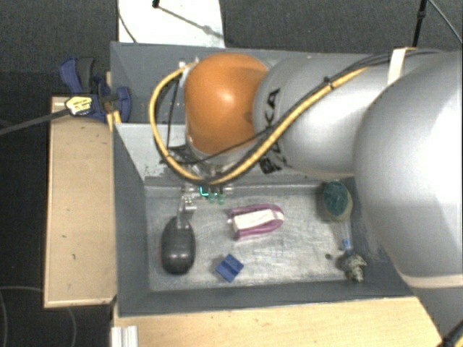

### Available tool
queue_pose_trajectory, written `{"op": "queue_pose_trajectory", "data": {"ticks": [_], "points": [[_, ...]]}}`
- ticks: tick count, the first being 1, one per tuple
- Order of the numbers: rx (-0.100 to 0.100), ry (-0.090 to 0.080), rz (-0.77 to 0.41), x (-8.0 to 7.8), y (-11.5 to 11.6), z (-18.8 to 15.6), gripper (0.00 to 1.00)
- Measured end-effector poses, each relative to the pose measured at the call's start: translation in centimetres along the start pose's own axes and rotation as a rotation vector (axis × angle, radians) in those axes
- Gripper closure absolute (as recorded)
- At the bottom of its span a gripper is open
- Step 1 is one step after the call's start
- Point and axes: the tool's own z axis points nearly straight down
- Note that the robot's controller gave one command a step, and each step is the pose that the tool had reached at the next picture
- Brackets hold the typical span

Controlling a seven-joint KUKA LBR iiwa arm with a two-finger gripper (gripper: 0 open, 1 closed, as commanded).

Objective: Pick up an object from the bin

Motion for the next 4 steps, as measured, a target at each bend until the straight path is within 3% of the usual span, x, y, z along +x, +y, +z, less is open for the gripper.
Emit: {"op": "queue_pose_trajectory", "data": {"ticks": [1,2,3,4], "points": [[-0.009,-0.024,-0.130,4.4,1.4,5.6,0.00],[-0.018,-0.012,0.185,4.5,-2.0,6.4,0.00],[-0.014,-0.015,0.148,4.6,-1.7,6.4,0.00],[0.002,-0.006,-0.241,7.8,-8.0,5.7,0.00]]}}
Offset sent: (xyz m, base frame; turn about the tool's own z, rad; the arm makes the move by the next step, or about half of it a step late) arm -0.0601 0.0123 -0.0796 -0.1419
